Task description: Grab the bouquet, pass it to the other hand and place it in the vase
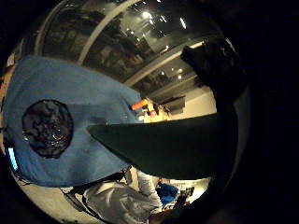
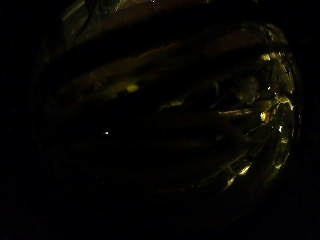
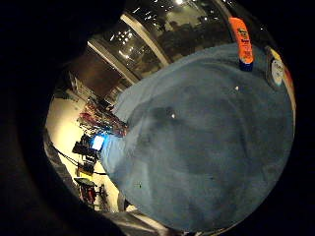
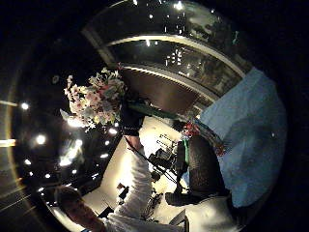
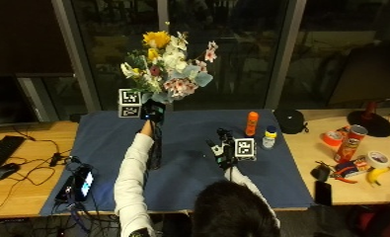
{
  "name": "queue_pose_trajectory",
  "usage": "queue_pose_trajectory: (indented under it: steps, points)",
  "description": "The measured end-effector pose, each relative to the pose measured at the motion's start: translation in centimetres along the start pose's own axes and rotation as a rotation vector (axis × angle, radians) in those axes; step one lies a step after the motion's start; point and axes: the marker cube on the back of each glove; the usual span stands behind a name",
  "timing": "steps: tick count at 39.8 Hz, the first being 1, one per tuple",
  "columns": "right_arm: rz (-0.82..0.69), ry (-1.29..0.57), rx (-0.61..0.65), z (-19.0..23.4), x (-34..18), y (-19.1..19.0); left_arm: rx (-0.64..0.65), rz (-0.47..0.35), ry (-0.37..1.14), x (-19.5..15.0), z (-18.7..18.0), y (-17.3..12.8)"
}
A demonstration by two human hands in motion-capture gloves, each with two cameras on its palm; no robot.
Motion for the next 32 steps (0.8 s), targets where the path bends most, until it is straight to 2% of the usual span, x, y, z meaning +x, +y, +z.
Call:
queue_pose_trajectory:
  steps: [6,11,16,18,21,23,26,29,32]
  points:
    - [0.020,0.022,-0.008,0.4,-0.2,0.5,0.078,-0.025,0.010,-0.6,-2.9,-0.7]
    - [-0.189,-0.101,-0.037,1.7,-0.5,0.0,0.112,-0.051,0.005,-1.3,-4.4,-0.7]
    - [0.072,0.034,-0.057,2.0,-0.3,1.1,0.121,-0.058,-0.010,-2.0,-5.2,-1.2]
    - [0.063,0.035,-0.059,2.1,-0.7,1.1,0.113,-0.062,-0.010,-2.5,-5.4,-1.4]
    - [-0.096,-0.066,-0.070,2.8,-0.4,0.4,0.105,-0.066,-0.007,-2.9,-5.6,-1.7]
    - [-0.133,-0.082,-0.077,3.0,-0.1,0.1,0.104,-0.064,-0.004,-3.0,-5.9,-1.7]
    - [0.008,0.006,-0.079,2.7,0.6,0.3,0.095,-0.053,-0.003,-2.9,-6.1,-1.4]
    - [0.176,0.135,-0.055,1.8,-0.1,0.9,0.093,-0.078,0.000,-3.3,-6.1,-1.6]
    - [0.141,0.069,-0.073,1.6,-1.4,0.8,0.102,-0.109,0.009,-3.9,-6.1,-1.9]
